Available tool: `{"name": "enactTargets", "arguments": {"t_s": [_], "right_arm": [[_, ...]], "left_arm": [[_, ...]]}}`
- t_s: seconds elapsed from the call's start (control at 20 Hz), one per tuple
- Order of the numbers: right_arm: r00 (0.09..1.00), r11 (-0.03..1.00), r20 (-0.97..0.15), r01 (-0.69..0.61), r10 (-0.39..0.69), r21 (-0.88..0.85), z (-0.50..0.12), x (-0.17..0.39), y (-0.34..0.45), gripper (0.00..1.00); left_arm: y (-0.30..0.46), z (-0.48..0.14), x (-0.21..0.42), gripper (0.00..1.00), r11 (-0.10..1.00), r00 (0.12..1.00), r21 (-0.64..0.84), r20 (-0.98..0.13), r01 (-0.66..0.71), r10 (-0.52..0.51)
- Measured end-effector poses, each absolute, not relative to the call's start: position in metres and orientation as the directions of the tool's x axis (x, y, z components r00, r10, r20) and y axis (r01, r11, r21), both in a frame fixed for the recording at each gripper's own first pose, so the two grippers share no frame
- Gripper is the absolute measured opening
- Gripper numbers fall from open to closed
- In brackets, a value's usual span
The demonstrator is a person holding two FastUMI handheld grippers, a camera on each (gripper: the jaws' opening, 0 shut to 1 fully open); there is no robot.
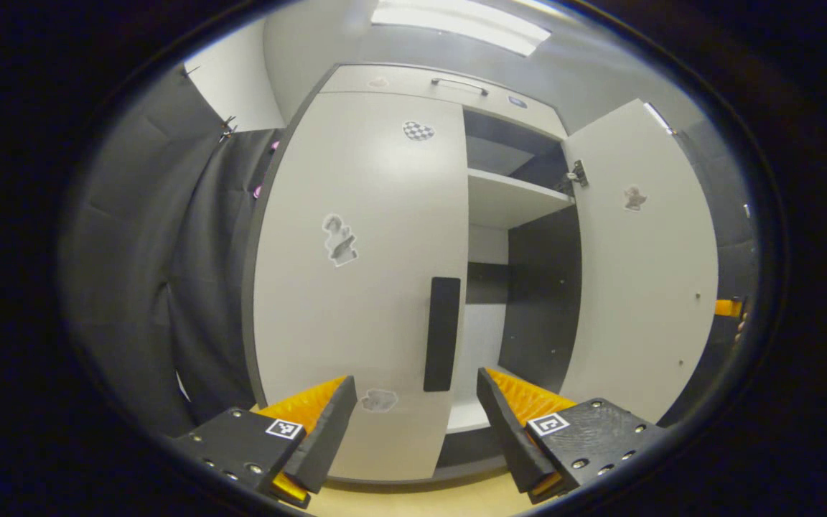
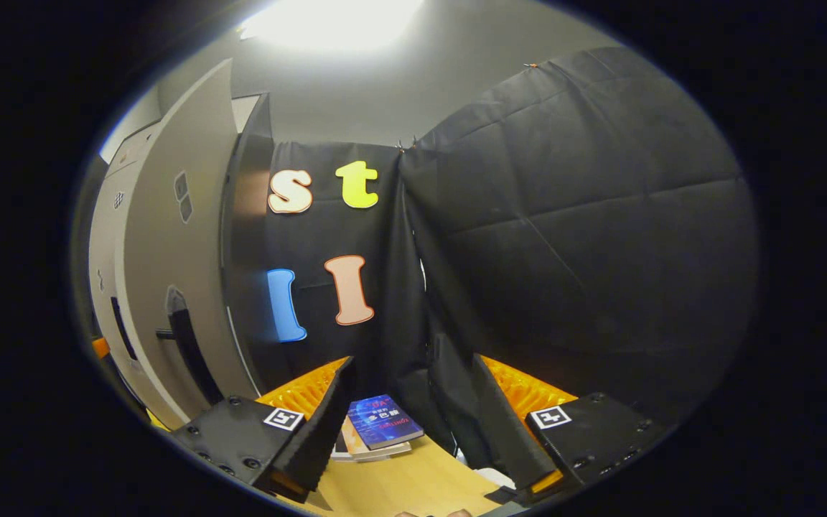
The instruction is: Open the right door of the double-door shoe cabinet with the right hand, and open the left door with the left hand.
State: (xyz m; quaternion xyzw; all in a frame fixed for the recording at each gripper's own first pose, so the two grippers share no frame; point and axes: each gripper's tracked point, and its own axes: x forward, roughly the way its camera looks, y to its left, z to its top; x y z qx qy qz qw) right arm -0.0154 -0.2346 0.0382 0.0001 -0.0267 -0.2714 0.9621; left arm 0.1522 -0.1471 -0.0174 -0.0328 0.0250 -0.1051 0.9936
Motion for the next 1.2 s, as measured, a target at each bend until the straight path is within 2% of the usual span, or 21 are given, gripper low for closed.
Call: {"name": "enactTargets", "arguments": {"t_s": [0.1, 0.15, 0.2, 0.25, 0.3, 0.45, 0.5, 0.55, 0.6, 0.65, 0.7, 0.75, 0.85, 1.0, 1.05, 1.2], "right_arm": [[0.839, 0.840, 0.053, 0.542, -0.541, 0.003, 0.033, -0.008, -0.256, 0.97], [0.843, 0.844, 0.042, 0.536, -0.536, 0.005, 0.028, -0.004, -0.263, 0.92], [0.848, 0.849, 0.031, 0.529, -0.529, 0.006, 0.026, 0.003, -0.268, 0.97], [0.852, 0.852, 0.028, 0.523, -0.523, 0.005, 0.025, 0.010, -0.274, 0.92], [0.857, 0.857, 0.030, 0.515, -0.515, 0.005, 0.025, 0.019, -0.279, 0.97], [0.880, 0.881, 0.026, 0.473, -0.473, 0.022, 0.022, 0.047, -0.284, 0.97], [0.890, 0.890, 0.022, 0.454, -0.455, 0.029, 0.020, 0.058, -0.283, 0.92], [0.900, 0.899, 0.014, 0.436, -0.437, 0.030, 0.016, 0.066, -0.284, 0.97], [0.907, 0.907, 0.004, 0.420, -0.420, 0.025, 0.012, 0.075, -0.284, 0.97], [0.916, 0.915, -0.006, 0.402, -0.402, 0.019, 0.009, 0.082, -0.284, 0.92], [0.925, 0.925, -0.020, 0.379, -0.379, 0.015, 0.005, 0.090, -0.282, 0.92], [0.935, 0.935, -0.036, 0.353, -0.353, 0.017, 0.001, 0.097, -0.279, 0.97], [0.951, 0.952, -0.047, 0.306, -0.304, 0.022, 0.002, 0.109, -0.274, 0.97], [0.971, 0.971, -0.035, 0.239, -0.238, 0.011, 0.005, 0.127, -0.265, 0.97], [0.976, 0.976, -0.037, 0.216, -0.216, 0.003, 0.003, 0.133, -0.262, 0.97], [0.990, 0.991, -0.057, 0.132, -0.131, 0.005, 0.000, 0.148, -0.248, 0.97]], "left_arm": [[-0.153, -0.013, 0.170, 0.99, 0.983, 0.983, -0.034, -0.035, 0.180, -0.181], [-0.156, -0.010, 0.177, 0.97, 0.986, 0.986, -0.017, -0.031, 0.163, -0.163], [-0.159, -0.008, 0.185, 0.97, 0.989, 0.988, -0.005, -0.034, 0.149, -0.149], [-0.161, -0.009, 0.191, 0.97, 0.991, 0.990, 0.001, -0.036, 0.136, -0.135], [-0.164, -0.008, 0.196, 0.95, 0.991, 0.990, -0.001, -0.040, 0.135, -0.135], [-0.172, -0.005, 0.215, 0.99, 0.994, 0.994, 0.005, -0.037, 0.106, -0.106], [-0.176, -0.003, 0.220, 0.99, 0.995, 0.994, 0.013, -0.038, 0.101, -0.100], [-0.180, -0.006, 0.225, 0.97, 0.994, 0.994, 0.018, -0.045, 0.104, -0.103], [-0.186, -0.008, 0.228, 0.94, 0.994, 0.993, 0.022, -0.053, 0.108, -0.107], [-0.185, -0.009, 0.235, 0.81, 0.996, 0.995, 0.026, -0.054, 0.080, -0.079], [-0.189, -0.011, 0.242, 0.68, 0.997, 0.995, 0.026, -0.056, 0.078, -0.077], [-0.192, -0.010, 0.243, 0.55, 0.997, 0.996, 0.027, -0.058, 0.076, -0.074], [-0.196, -0.008, 0.247, 0.55, 0.997, 0.996, 0.030, -0.058, 0.066, -0.065], [-0.186, -0.008, 0.249, 0.39, 1.000, 0.999, 0.029, -0.049, 0.003, -0.002], [-0.186, -0.008, 0.248, 0.29, 1.000, 0.999, 0.023, -0.047, -0.005, 0.006], [-0.186, -0.008, 0.247, 0.27, 0.998, 0.999, 0.053, -0.041, -0.025, 0.028]]}}
